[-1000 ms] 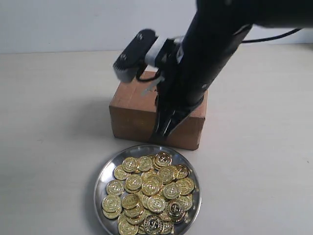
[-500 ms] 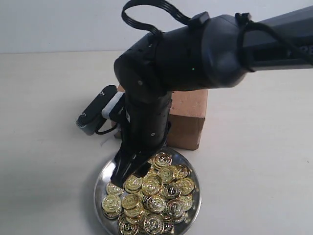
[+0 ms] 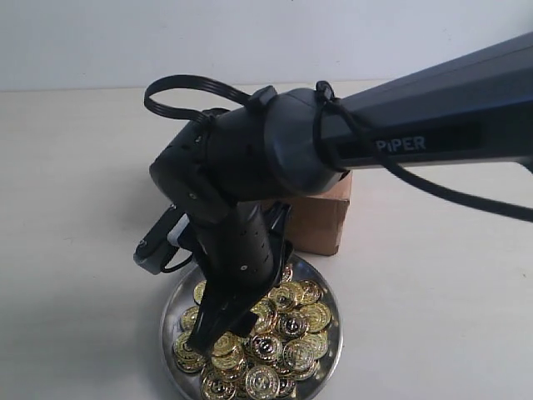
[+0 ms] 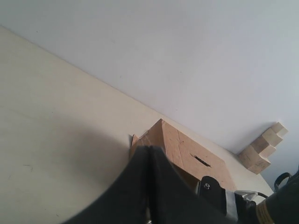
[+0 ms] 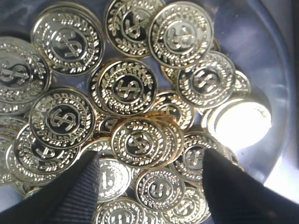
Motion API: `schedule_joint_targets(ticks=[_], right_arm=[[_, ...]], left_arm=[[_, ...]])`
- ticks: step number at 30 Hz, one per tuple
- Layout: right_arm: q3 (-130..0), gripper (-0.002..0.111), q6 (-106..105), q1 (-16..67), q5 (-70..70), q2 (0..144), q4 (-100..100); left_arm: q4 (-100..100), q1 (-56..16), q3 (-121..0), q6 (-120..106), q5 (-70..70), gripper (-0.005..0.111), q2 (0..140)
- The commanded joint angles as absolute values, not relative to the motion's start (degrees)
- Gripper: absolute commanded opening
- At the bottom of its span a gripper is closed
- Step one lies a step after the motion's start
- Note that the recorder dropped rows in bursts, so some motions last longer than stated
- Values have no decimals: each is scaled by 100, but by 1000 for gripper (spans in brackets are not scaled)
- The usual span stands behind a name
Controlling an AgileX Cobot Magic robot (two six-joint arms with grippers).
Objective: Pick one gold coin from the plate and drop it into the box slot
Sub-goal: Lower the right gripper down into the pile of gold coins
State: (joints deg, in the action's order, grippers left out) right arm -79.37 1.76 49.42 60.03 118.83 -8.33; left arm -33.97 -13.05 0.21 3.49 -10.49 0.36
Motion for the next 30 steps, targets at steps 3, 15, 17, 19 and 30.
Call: schedule_joint_targets(ticks=[3, 15, 17, 19, 30], right_arm=[[-7998, 57, 310, 4969, 6009, 11874, -892], [-7998, 57, 310, 5067, 6009, 11874, -805], [-7998, 57, 295, 5066, 6009, 11874, -805], [-7998, 57, 295, 5066, 6009, 11884, -794], [-7998, 55, 295, 5066, 6009, 12031, -782]], left_arm=[[-3386, -1339, 0, 328, -1037, 0, 0], [-3386, -1339, 0, 328, -1037, 0, 0], [-3386, -1339, 0, 328, -1037, 0, 0], [-3386, -1339, 0, 328, -1037, 0, 0], [-3386, -1339, 0, 328, -1037, 0, 0]])
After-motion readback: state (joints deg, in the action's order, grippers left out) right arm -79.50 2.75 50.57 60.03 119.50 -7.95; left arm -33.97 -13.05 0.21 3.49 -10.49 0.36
